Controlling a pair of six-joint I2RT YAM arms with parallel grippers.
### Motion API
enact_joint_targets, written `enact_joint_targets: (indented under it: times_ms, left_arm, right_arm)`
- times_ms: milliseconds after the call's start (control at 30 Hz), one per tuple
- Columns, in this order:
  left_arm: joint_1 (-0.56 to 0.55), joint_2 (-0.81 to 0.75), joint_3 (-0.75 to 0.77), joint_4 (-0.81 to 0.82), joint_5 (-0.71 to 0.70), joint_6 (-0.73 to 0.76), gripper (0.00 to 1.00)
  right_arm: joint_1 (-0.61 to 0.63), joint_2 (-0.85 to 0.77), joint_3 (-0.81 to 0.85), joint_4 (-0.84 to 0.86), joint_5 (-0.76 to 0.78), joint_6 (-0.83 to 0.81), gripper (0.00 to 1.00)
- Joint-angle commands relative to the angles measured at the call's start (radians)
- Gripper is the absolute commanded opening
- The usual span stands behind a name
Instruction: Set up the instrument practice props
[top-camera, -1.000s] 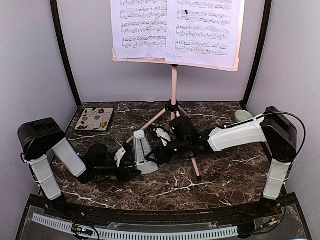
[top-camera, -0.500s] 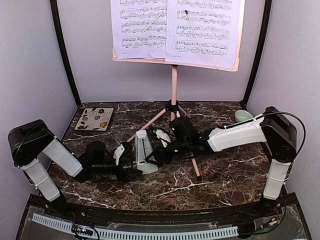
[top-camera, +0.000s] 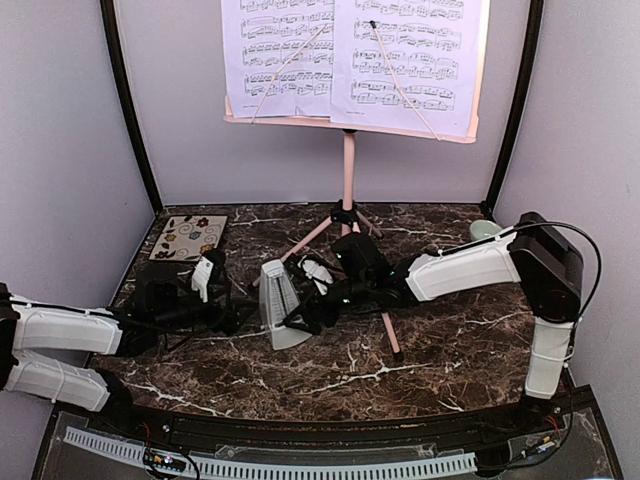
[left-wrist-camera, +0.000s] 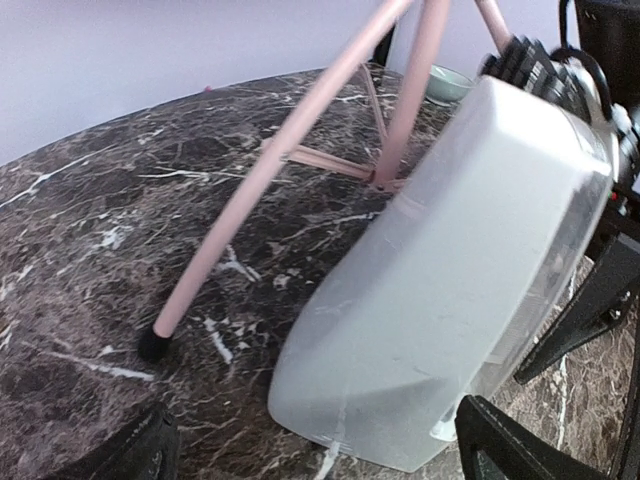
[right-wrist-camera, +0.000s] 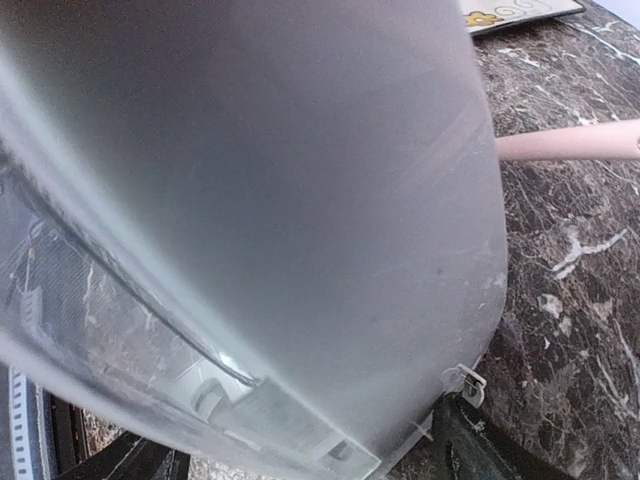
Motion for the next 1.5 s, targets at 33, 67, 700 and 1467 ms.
enact_joint_targets:
  times_ms: [33, 67, 700, 1467]
  left_arm:
    - [0.107, -0.141, 0.011, -0.196, -0.054, -0.107, 0.99]
    - [0.126, -0.154, 0.018, -0.229, -0.081, -0.123, 0.99]
    - [0.275, 0.26, 0.271, -0.277, 0.295, -0.078, 0.72]
    - [0.165, -0.049, 0.142, -0.411, 0.544, 0.21, 0.64]
  right_arm:
    - [0.004, 0.048, 0.083, 0.009, -0.084, -0.107, 0.84]
    - [0.005, 0.057, 0.097, -0.001, -0.09, -0.12, 0.84]
    - [-0.008, -0.04, 0.072, -0.016, 0.083, -0.087, 0.89]
    - [0.071, -0.333, -0.051, -0.081, 0.253, 0.052, 0.94]
